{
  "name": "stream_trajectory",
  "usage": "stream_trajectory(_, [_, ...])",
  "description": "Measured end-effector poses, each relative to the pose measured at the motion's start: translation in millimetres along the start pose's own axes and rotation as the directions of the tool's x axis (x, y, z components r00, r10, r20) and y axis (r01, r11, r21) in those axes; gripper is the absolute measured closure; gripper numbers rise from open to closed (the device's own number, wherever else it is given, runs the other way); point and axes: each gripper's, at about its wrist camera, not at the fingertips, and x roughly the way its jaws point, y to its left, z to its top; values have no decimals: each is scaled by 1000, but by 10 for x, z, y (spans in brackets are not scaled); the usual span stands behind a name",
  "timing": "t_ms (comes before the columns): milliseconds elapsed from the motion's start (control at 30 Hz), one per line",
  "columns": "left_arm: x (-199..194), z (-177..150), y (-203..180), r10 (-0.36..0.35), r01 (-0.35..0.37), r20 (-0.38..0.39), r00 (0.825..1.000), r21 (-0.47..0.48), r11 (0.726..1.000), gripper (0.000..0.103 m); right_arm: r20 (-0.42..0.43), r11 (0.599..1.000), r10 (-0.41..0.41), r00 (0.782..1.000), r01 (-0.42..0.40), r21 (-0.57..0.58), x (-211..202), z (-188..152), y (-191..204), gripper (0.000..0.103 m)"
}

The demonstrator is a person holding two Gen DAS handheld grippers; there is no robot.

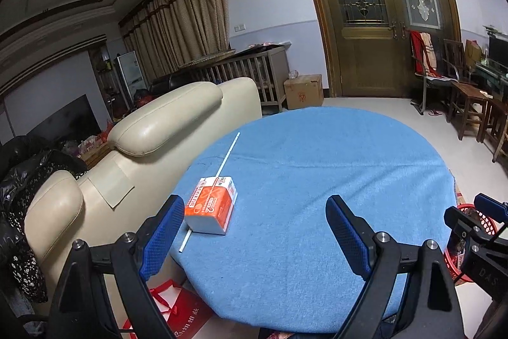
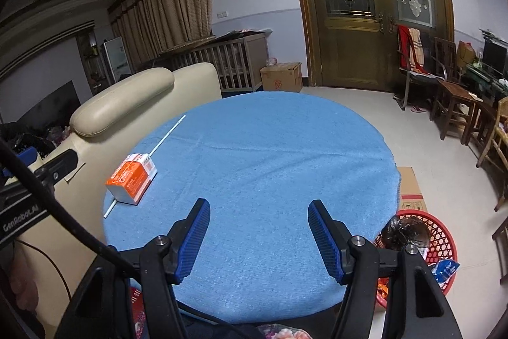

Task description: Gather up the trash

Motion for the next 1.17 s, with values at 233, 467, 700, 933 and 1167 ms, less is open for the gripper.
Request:
stream_trajectory(233, [7,-3,23,-13,13,-6,1000,-7,1000,12,-5,1000,-4,1000,4,-17,-27,1,73,35])
stream_trajectory(467, [-19,-13,46,-11,11,-1,1000,-13,1000,12,-14,1000,0,1000,0,-7,4,0,70,35])
stream_trajectory(700, [0,-22,49,-13,13,-11,1000,-14,1000,12,-25,1000,1,1000,-1,-9,44,-15,77,35])
stream_trajectory(933, [54,-28,70,-19,19,-21,1000,-14,1000,12,-39,1000,7,999,-7,-9,121,-12,98,35])
stream_trajectory(1167, [506,-112,-43,-64,64,-75,995,-6,998,12,-79,999,7,997,-4,33,534,-52,-72,34])
